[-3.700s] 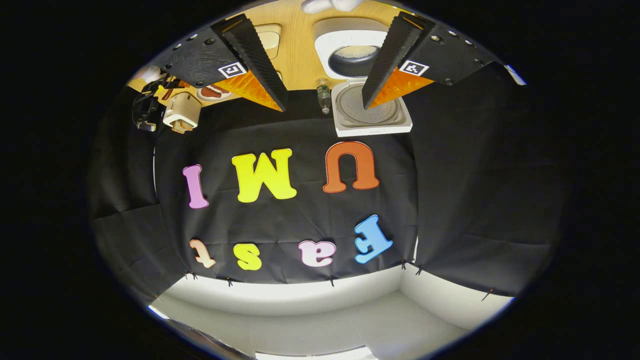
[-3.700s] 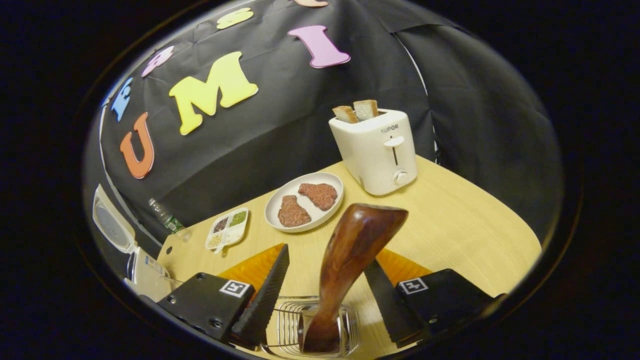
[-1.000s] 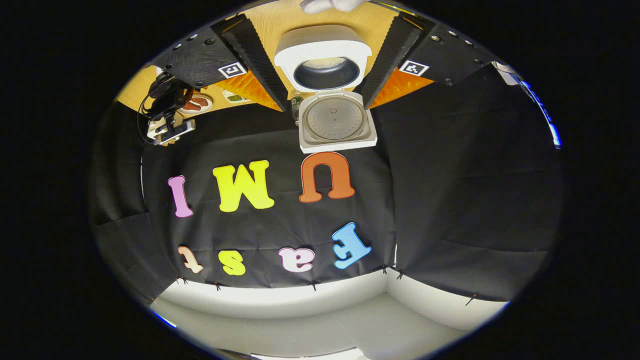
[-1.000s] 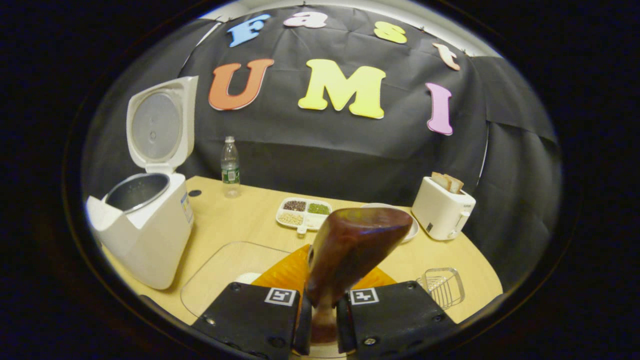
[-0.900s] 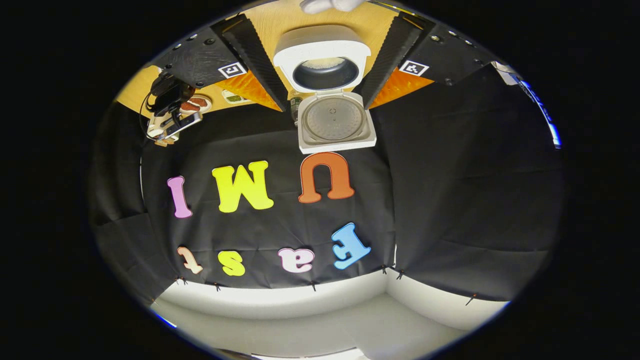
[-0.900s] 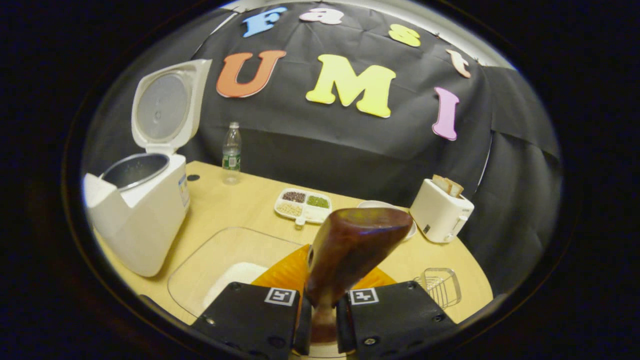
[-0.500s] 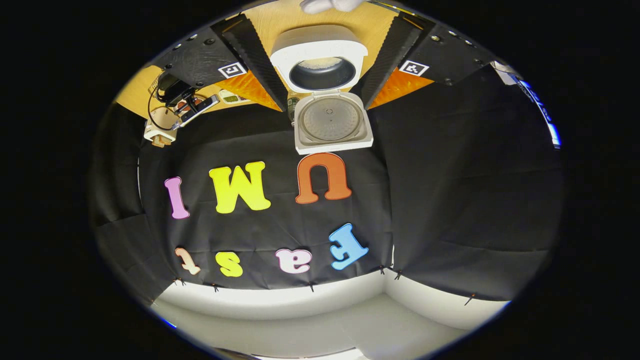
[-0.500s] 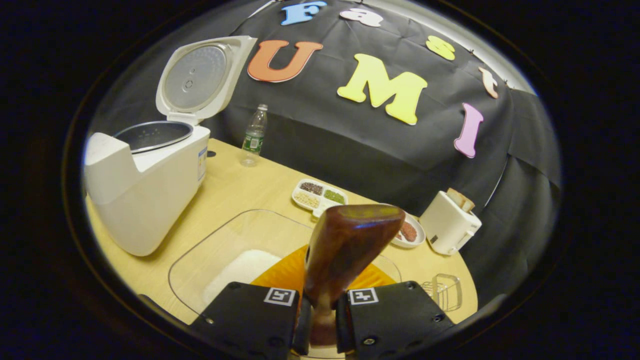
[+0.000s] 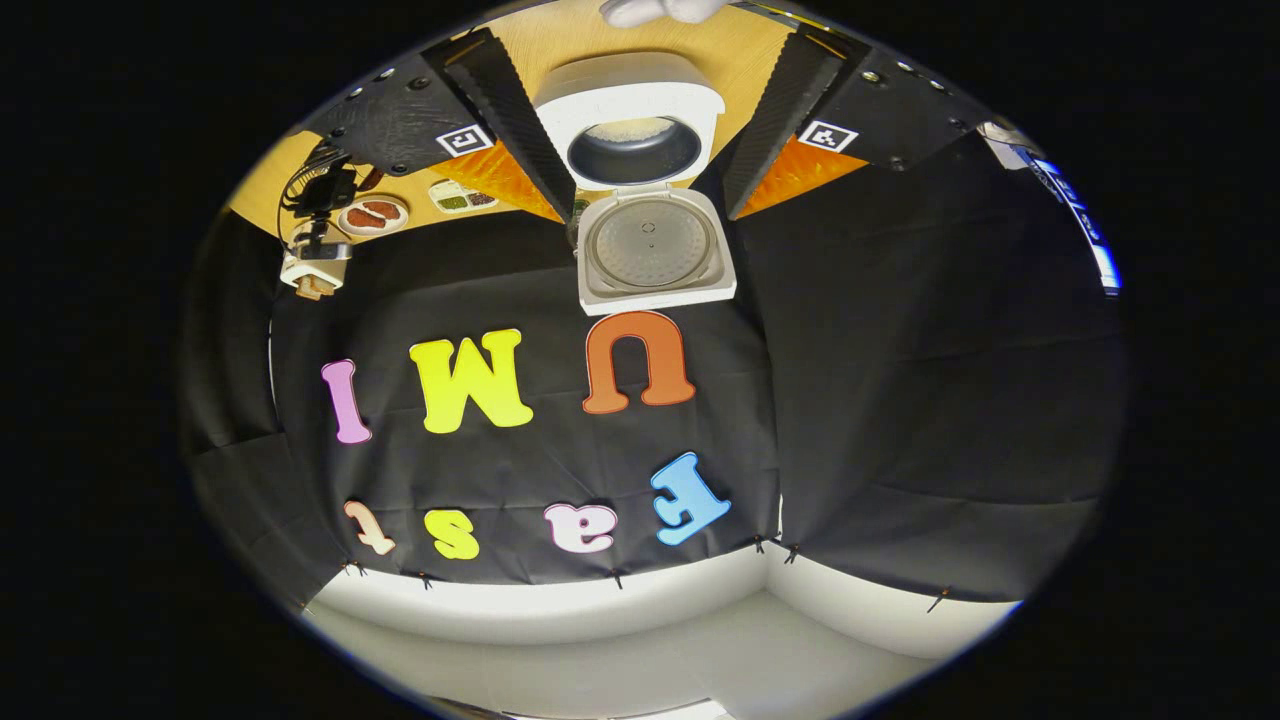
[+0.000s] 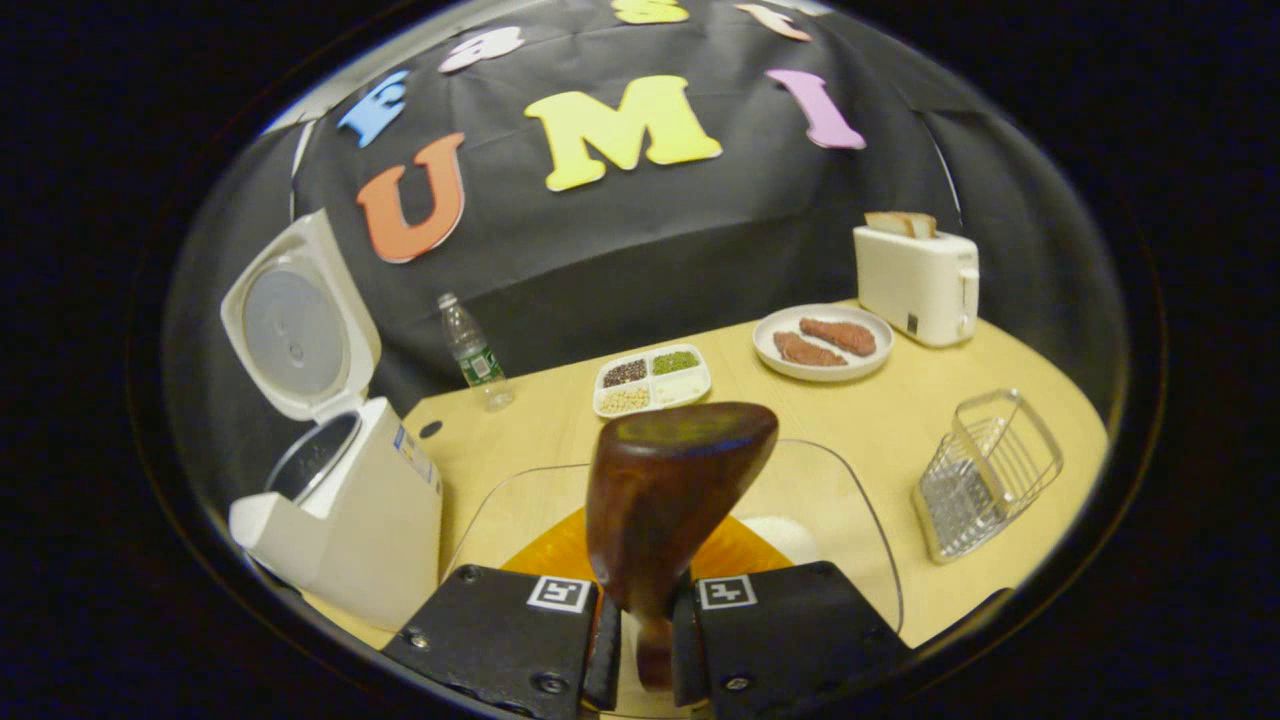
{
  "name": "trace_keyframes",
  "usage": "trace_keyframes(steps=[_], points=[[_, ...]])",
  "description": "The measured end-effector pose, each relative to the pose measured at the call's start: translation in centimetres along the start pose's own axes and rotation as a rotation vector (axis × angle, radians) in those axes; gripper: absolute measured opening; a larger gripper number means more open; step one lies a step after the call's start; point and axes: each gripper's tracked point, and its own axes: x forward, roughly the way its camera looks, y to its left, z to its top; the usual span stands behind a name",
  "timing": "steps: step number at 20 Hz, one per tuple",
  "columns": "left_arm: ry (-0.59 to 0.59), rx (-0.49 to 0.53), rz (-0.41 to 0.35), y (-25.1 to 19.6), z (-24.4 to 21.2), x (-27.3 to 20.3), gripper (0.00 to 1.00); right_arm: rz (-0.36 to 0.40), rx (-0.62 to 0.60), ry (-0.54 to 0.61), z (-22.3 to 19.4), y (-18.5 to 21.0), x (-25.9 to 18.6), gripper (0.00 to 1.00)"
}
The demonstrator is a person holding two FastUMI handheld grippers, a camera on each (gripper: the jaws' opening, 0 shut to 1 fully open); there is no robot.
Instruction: Close the left gripper, press the button to open the rice cooker; take a wooden spoon from the chopstick holder with the right hand, scoop a spoonful of rice and pour it into the rice cooker, then put the wooden spoon back into the chopstick holder.
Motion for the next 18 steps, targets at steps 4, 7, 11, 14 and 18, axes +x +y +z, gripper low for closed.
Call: trace_keyframes(steps=[4,7,11,14,18], points=[[-0.005,-0.002,0.004,0.1,0.4,0.3,0.95,0.030,0.270,0.016,-0.2,-0.8,0.3,0.25],[-0.004,-0.006,0.009,0.2,0.5,0.4,0.95,0.032,0.322,0.021,-0.2,-1.0,0.2,0.25],[-0.008,-0.001,0.014,0.3,0.6,0.5,0.95,0.057,0.414,0.030,-0.2,-1.0,0.2,0.25],[-0.015,0.004,0.020,0.6,1.0,0.6,0.95,0.078,0.488,0.024,0.2,-1.1,-0.1,0.23],[-0.025,0.011,0.025,0.8,1.3,0.7,0.95,0.120,0.652,0.001,1.8,-1.3,-0.6,0.25]])
